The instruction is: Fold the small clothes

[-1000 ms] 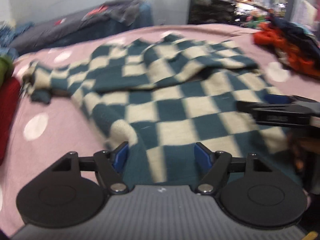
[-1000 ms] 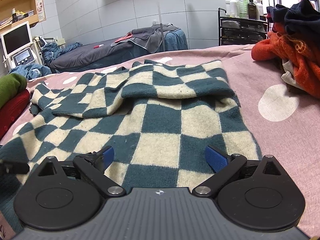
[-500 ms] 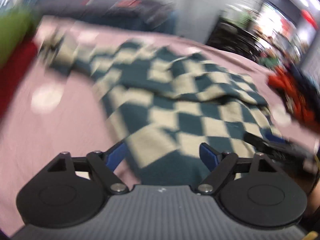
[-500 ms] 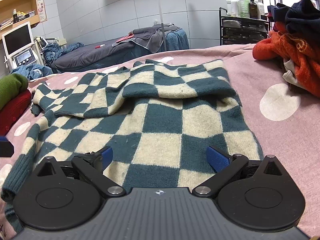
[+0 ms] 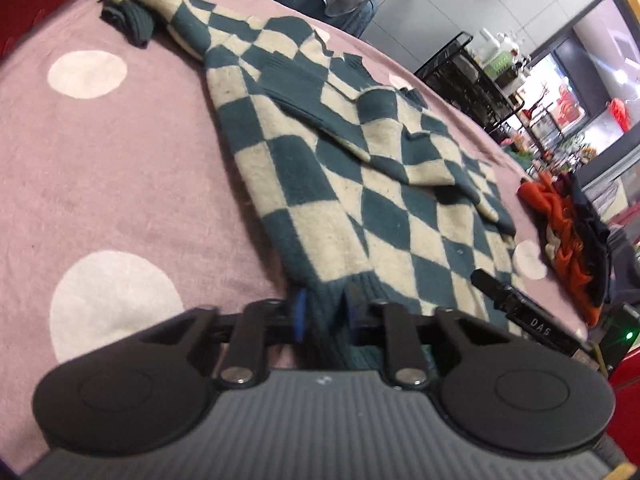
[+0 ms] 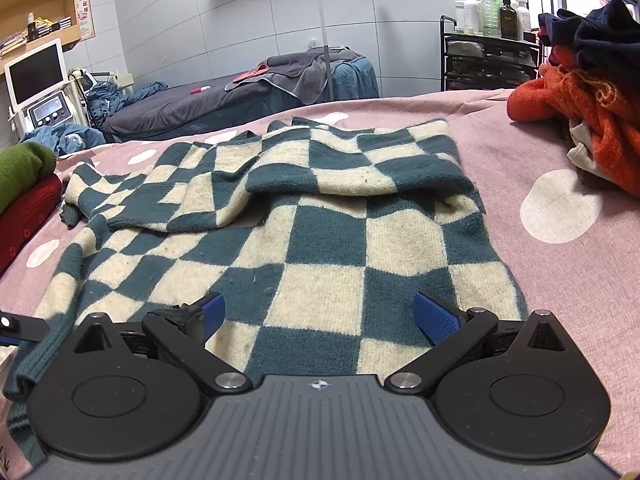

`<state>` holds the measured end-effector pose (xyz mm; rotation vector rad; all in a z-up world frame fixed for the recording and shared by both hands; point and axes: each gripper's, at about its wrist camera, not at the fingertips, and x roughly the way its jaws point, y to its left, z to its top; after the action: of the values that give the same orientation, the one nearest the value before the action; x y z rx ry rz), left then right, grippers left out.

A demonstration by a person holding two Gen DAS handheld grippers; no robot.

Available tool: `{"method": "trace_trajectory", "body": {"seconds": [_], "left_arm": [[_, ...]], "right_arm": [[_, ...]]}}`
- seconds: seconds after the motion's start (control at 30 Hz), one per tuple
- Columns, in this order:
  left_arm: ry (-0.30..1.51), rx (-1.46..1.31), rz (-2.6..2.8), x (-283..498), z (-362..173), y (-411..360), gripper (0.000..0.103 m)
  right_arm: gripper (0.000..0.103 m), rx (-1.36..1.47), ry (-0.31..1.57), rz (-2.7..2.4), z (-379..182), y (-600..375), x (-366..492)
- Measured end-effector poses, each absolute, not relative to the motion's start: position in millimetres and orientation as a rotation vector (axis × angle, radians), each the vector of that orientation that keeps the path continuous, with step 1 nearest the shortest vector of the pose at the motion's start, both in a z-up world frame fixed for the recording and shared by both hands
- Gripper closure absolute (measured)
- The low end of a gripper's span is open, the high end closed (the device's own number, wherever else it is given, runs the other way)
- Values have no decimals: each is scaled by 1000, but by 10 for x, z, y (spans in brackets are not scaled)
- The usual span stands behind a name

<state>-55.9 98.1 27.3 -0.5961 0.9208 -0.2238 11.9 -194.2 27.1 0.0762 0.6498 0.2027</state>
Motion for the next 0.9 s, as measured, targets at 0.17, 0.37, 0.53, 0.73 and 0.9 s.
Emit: {"method": "trace_trajectory", "body": {"seconds": [0.17,0.37,0.53,0.73,0.9], "left_arm": [[899,-551,-211,-576,449,1135,94],[924,-475,-46,-605,682,1723,94],[1024,-415,48,-693,721,2165,99],[1011,-454,15,-601,637,2236,82],[887,-478,-45,-86,668,2043,36]], "right_arm": [[0,76,650,203,270,-1941,116],[0,81,649,205,270,-1944,119],[0,84,648,208,270,-1949,113],[0,77,651,209,270,-1944,116],[0,64,653,206,269,-1925,114]]}}
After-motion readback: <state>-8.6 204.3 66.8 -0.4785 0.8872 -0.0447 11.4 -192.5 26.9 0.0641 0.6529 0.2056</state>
